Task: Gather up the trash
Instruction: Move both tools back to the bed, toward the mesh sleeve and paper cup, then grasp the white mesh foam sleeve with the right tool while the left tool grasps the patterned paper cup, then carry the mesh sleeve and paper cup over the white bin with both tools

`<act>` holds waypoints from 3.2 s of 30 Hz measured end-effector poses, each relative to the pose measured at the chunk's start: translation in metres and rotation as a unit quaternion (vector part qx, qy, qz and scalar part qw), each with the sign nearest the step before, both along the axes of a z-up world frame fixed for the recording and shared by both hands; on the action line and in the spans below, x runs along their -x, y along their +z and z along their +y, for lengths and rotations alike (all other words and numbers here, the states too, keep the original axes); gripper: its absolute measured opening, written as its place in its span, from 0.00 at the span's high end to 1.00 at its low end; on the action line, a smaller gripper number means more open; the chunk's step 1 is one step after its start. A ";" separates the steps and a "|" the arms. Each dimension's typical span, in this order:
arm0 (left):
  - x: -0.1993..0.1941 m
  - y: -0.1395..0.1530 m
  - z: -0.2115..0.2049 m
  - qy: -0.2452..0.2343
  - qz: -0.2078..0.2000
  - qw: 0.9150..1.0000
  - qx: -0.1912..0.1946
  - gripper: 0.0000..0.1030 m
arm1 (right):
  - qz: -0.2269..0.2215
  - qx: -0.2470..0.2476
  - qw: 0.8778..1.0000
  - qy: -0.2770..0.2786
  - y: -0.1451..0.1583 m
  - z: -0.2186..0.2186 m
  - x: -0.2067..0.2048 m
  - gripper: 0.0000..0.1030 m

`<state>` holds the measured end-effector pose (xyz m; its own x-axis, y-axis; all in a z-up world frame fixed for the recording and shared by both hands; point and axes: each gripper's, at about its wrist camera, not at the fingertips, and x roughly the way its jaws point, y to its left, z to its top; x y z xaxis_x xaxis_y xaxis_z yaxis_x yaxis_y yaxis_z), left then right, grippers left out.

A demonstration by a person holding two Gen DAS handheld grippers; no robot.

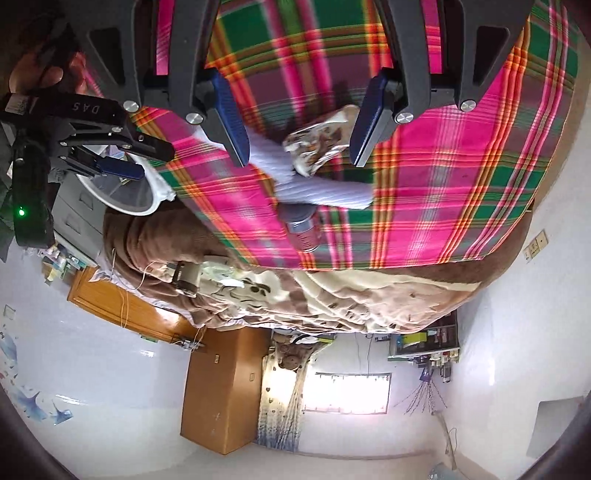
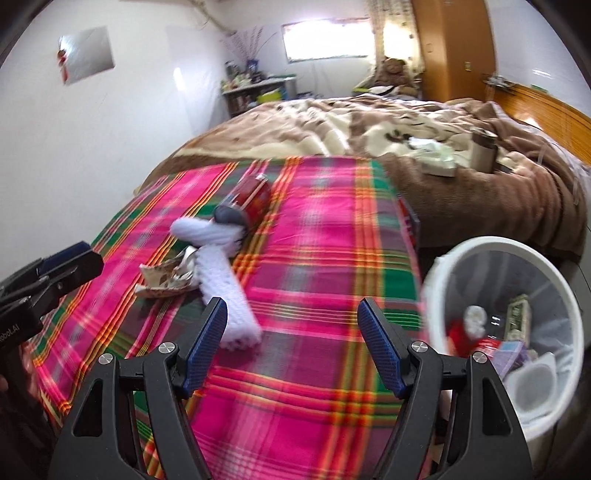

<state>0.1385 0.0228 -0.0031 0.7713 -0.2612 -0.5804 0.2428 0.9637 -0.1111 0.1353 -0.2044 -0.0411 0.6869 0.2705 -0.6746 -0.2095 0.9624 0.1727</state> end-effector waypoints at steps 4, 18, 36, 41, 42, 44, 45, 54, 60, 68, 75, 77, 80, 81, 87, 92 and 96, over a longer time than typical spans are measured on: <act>-0.009 -0.008 0.014 -0.002 0.012 1.000 0.007 0.45 | 0.011 0.018 0.999 0.025 -0.006 0.020 -0.011 0.28; -0.050 -0.028 0.022 -0.054 0.047 0.997 -0.005 0.45 | 0.061 0.040 0.996 0.045 -0.030 0.046 -0.033 0.54; -0.085 -0.061 -0.003 -0.129 0.104 0.985 -0.039 0.43 | 0.047 0.024 0.999 0.000 -0.023 0.026 -0.024 0.73; -0.089 -0.067 -0.007 -0.132 0.115 0.984 -0.043 0.43 | 0.045 0.013 0.999 -0.009 -0.021 0.018 -0.023 0.73; -0.088 -0.068 -0.007 -0.134 0.115 0.983 -0.044 0.43 | 0.043 0.011 0.999 -0.009 -0.021 0.018 -0.023 0.73; -0.087 -0.070 -0.011 -0.148 0.121 0.981 -0.043 0.43 | 0.041 0.009 0.999 -0.009 -0.020 0.018 -0.023 0.73; -0.087 -0.071 -0.013 -0.154 0.124 0.979 -0.041 0.43 | 0.040 0.007 0.999 -0.009 -0.020 0.018 -0.024 0.73; -0.082 -0.074 -0.027 -0.148 0.120 0.980 -0.063 0.43 | 0.040 -0.002 0.999 -0.014 -0.021 0.013 -0.024 0.73; -0.080 -0.078 -0.033 -0.145 0.119 0.979 -0.077 0.45 | 0.040 -0.004 0.999 -0.014 -0.022 0.011 -0.022 0.73; -0.069 -0.072 -0.037 -0.143 0.096 0.981 -0.086 0.53 | 0.038 -0.005 0.999 -0.016 -0.021 0.009 -0.018 0.73; -0.057 -0.060 -0.037 -0.133 0.082 0.984 -0.088 0.53 | 0.028 -0.011 0.999 -0.023 -0.014 0.005 -0.013 0.73; -0.055 -0.056 -0.034 -0.130 0.080 0.985 -0.081 0.53 | 0.025 -0.013 0.999 -0.023 -0.011 0.002 -0.011 0.73; -0.048 -0.048 -0.034 -0.122 0.072 0.986 -0.082 0.53 | 0.017 -0.017 0.999 -0.025 -0.006 -0.001 -0.005 0.73; -0.045 -0.045 -0.034 -0.121 0.069 0.987 -0.083 0.53 | 0.015 -0.019 0.999 -0.025 -0.004 -0.002 -0.003 0.73; -0.028 -0.029 -0.039 -0.120 0.047 0.988 -0.081 0.53 | -0.002 -0.027 0.999 -0.034 0.007 -0.011 0.009 0.73; -0.015 -0.014 -0.048 -0.123 0.031 0.989 -0.075 0.53 | -0.014 -0.032 0.998 -0.047 0.014 -0.022 0.018 0.73; -0.006 -0.002 -0.057 -0.124 0.019 0.990 -0.068 0.53 | -0.023 -0.032 0.997 -0.059 0.020 -0.034 0.025 0.73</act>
